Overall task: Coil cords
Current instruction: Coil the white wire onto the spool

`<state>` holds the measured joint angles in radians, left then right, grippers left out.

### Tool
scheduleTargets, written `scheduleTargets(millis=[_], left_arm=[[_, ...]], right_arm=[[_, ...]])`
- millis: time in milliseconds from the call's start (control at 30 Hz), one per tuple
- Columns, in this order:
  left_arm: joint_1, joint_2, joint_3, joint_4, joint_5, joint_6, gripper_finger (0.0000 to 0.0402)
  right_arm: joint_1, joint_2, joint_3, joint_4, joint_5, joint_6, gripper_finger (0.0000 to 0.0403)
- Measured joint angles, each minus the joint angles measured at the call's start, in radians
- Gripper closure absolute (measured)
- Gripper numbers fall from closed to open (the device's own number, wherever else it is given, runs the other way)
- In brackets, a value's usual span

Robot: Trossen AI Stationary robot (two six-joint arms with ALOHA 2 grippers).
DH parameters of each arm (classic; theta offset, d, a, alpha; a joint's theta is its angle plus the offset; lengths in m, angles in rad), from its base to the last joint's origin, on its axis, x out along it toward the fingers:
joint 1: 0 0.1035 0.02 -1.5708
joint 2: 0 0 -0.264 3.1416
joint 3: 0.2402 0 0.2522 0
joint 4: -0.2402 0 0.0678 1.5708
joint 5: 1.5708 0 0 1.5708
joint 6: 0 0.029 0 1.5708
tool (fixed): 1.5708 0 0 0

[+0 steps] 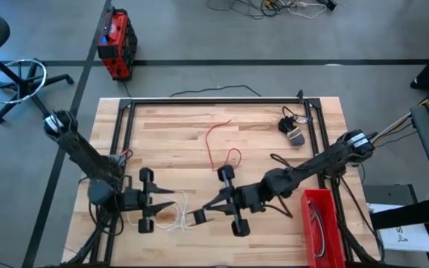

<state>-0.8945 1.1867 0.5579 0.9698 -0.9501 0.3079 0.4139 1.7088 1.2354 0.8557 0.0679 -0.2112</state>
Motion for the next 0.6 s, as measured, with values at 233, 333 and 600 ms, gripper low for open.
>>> scheduleTargets(millis=[233, 333, 600], left_arm=[[0.036, 0.07, 0.101, 0.11, 0.126, 0.129, 0.0263], [0.059, 0.116, 0.169, 0.104, 0.156, 0.137, 0.0269], [0.074, 0.217, 0.314, 0.094, -0.026, 0.256, 0.0292]], right_arm=[[-0.002, 0.0, 0.0, -0.049, 0.01, 0.018, 0.0403], [-0.002, 0.003, 0.0, -0.047, 0.026, 0.017, 0.0403], [-0.002, 0.008, 0.0, -0.103, 0.118, 0.005, 0.0403]])
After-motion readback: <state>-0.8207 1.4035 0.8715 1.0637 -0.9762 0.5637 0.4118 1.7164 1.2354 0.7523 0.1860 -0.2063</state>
